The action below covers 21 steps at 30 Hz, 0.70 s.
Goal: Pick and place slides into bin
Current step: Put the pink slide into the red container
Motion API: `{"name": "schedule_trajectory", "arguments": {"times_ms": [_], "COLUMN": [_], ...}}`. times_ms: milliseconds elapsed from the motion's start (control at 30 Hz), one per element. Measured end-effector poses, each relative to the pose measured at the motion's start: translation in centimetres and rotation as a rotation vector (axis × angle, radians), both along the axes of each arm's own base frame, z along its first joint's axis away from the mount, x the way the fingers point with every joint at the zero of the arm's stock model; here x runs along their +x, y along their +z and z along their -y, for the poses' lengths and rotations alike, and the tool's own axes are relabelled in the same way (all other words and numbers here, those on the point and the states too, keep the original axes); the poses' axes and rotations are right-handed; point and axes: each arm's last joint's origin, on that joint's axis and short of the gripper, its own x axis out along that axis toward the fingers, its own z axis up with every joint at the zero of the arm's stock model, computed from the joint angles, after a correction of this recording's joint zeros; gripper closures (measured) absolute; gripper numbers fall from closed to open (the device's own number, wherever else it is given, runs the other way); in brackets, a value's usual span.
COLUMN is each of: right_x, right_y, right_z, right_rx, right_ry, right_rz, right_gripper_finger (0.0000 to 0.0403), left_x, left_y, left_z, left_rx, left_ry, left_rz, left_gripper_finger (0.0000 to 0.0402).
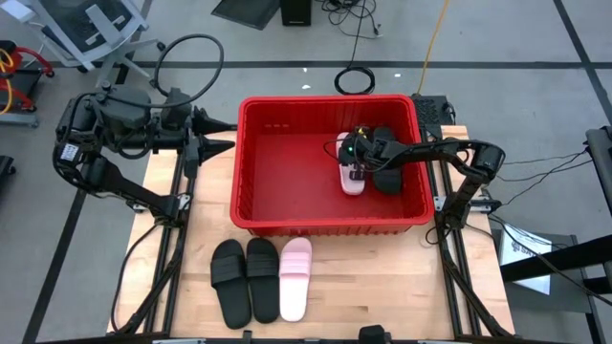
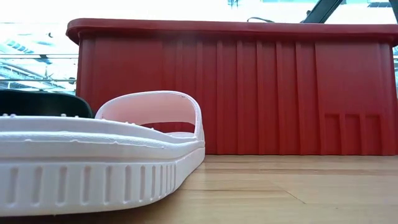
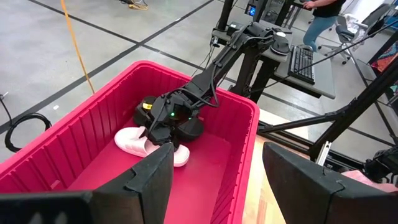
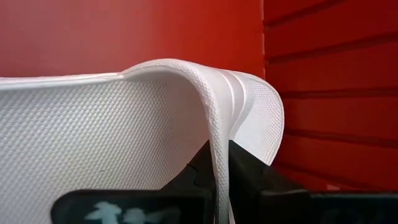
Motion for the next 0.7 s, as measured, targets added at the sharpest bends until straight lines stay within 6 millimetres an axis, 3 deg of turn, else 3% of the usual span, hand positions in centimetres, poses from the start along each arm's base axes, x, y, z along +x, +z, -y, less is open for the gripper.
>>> {"name": "schedule_trajectory", "arguments": {"times_ms": [400,700], "right_x": [-0.12,-0.22], "right_y": [-0.03,0.13], "right_z": [0.00,-0.10], "right_rx": [-0.013,-0.011], "right_ry": [-0.015,-0.014], "right_rz": [-0.019,-0.023], "right_gripper_finger": [0.0388,0.0362], "left_x": [0.00,0.00], "left_y": [0.00,0.00], "left_z": [0.00,0.01], "left_rx": [-0.007,-0.009], "left_ry": [0.003,0.003], "left_rz": [0.002,0.002], "left_gripper_finger": [0.0160,0.0160]}}
